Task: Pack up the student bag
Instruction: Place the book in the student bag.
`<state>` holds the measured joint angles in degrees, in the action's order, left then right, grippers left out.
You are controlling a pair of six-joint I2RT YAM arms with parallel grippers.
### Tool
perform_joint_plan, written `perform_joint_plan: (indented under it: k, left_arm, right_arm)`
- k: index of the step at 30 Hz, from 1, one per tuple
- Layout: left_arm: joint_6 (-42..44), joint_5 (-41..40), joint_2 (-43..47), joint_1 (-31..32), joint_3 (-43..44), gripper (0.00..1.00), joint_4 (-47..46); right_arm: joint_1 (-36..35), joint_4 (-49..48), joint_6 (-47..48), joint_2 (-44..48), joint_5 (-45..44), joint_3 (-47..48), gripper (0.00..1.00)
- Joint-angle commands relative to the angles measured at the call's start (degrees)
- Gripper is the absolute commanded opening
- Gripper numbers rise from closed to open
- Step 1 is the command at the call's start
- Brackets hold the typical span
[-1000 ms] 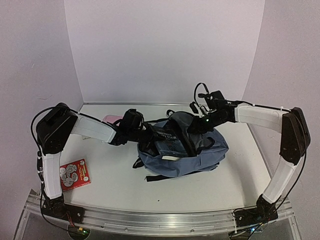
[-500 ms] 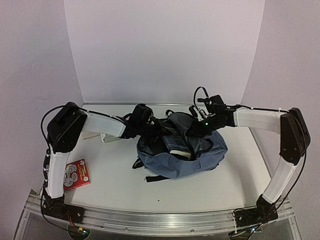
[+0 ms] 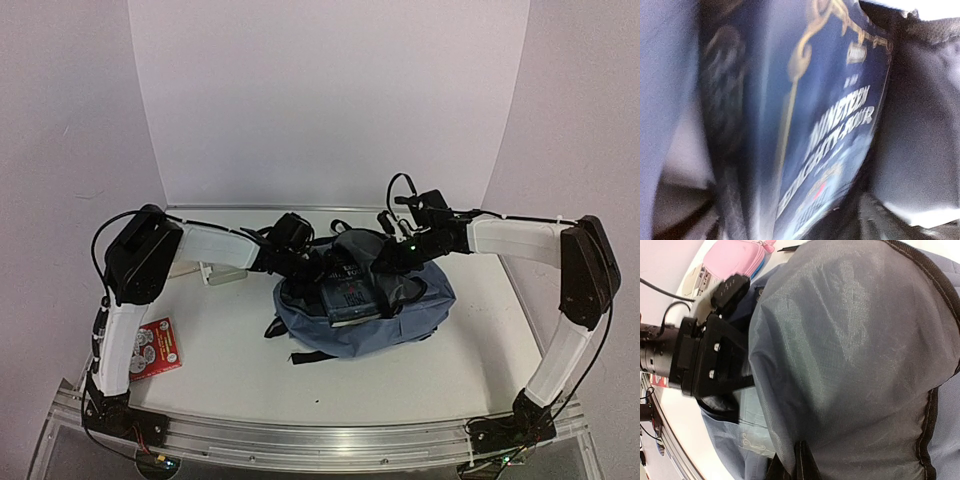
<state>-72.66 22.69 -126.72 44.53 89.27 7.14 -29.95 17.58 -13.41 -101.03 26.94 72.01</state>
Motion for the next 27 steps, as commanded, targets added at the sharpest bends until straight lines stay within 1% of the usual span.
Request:
perform_joint_plan:
  k: [1, 5, 7, 11, 13, 16, 17, 21, 24, 27]
  left_arm:
    - [4.36, -1.17, 6.9, 0.65, 4.59, 1.0, 15.15]
    - [7.04, -2.23, 6.42, 0.72, 9.75, 1.0, 27.19]
    - [9.69, -1.71, 5.47, 0.78, 14.59, 1.0, 33.46]
    - [21.85, 1.41, 5.78, 0.91, 20.96, 1.0, 43.1]
    - [28.37, 1.45, 7.9, 1.03, 21.17, 0.99, 46.13]
    - [37.49, 1.46, 12.32, 1.01, 17.23, 0.97, 47.53]
    - [40.71, 1.03, 14.15, 1.17, 15.02, 0.95, 46.72]
    - [52.27, -2.21, 19.57, 1.69, 8.19, 0.84, 41.71]
    - [62.16, -3.35, 20.32, 3.25, 6.01, 0.76, 39.87]
    - [71.72, -5.12, 18.26, 5.53, 6.66, 0.66, 40.44]
  right_arm:
    - [-0.74, -2.91, -0.28, 0.85, 2.49, 2.88, 0.03]
    - [-0.72, -2.91, -0.1, 0.67, 2.62, 3.04, 0.05]
    - [-0.74, -2.86, 0.13, 0.66, 2.6, 3.05, 0.07]
    - [-0.74, -2.82, 0.85, 0.75, 2.43, 2.59, 0.08]
    - [-0.77, -2.76, 1.08, 0.75, 2.56, 2.21, 0.09]
    - [-0.72, -2.64, 1.1, 0.96, 2.77, 1.32, 0.09]
    - [-0.72, -2.64, 1.1, 1.05, 2.85, 0.95, 0.09]
    - [-0.75, -2.64, 0.67, 1.02, 3.46, -0.14, 0.09]
    - [-0.73, -2.59, 0.27, 0.89, 3.79, -0.58, 0.09]
    - [-0.74, -2.59, 0.12, 0.75, 3.82, -0.62, 0.09]
